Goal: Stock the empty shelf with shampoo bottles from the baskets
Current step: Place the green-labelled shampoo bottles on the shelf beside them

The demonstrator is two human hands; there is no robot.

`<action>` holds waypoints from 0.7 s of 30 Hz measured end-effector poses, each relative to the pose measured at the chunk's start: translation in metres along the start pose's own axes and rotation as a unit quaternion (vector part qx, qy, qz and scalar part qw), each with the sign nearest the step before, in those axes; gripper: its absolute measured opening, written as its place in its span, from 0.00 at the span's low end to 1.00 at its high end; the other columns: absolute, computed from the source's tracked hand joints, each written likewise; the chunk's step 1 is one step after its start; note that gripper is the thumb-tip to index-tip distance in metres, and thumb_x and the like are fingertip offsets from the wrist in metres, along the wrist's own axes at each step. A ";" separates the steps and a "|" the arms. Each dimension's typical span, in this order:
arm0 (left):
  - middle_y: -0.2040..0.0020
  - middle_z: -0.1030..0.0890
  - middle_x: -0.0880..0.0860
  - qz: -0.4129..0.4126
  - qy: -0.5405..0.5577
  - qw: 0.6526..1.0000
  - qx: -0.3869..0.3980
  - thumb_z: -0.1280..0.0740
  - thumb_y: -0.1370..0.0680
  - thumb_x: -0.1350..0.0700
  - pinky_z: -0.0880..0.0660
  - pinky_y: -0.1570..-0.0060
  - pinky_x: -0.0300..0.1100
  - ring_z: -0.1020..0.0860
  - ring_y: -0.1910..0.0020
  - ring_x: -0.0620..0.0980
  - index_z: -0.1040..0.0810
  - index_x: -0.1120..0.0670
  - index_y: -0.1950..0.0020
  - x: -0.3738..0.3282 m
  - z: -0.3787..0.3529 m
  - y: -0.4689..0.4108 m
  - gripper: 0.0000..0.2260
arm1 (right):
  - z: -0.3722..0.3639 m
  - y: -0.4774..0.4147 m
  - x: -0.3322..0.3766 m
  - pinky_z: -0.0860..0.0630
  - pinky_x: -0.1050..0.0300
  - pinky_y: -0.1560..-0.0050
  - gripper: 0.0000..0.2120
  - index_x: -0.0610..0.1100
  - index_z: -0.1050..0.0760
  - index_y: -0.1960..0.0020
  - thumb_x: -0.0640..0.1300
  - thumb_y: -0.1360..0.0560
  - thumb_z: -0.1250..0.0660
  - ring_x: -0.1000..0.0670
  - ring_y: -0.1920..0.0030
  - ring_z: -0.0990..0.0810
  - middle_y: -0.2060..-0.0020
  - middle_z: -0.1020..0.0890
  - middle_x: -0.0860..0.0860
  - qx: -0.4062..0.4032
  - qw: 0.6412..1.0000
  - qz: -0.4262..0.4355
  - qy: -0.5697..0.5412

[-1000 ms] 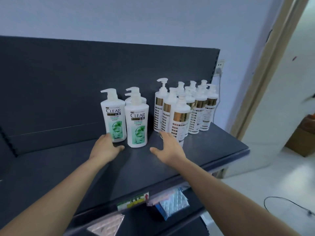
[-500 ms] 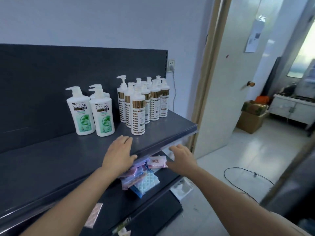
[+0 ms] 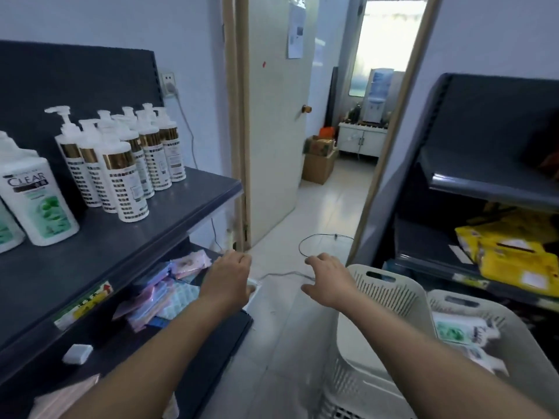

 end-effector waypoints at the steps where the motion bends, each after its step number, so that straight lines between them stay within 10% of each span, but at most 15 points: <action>1: 0.35 0.27 0.52 -0.014 0.010 1.000 0.004 0.32 0.24 0.48 0.34 0.36 0.43 0.31 0.35 0.52 0.30 0.55 0.34 -0.016 -0.005 -0.002 0.22 | 0.000 0.010 -0.016 0.32 0.49 0.32 0.29 0.46 0.35 0.26 0.53 0.24 0.32 0.44 0.30 0.33 0.31 0.30 0.46 -0.002 1.000 -0.019 -0.001; 21: 0.35 0.26 0.52 -0.230 0.030 0.965 0.119 0.32 0.25 0.47 0.32 0.36 0.46 0.31 0.34 0.52 0.29 0.55 0.33 -0.351 -0.113 -0.036 0.23 | -0.011 0.177 -0.339 0.28 0.48 0.36 0.28 0.46 0.31 0.30 0.53 0.27 0.30 0.43 0.34 0.28 0.36 0.26 0.45 0.027 0.956 -0.285 -0.055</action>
Point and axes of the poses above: each hand's wrist, its own y-axis away from the middle knuckle, its own z-axis out of the back of the hand, x = y × z, the point moved 10 cm from there along -y, towards the middle knuckle
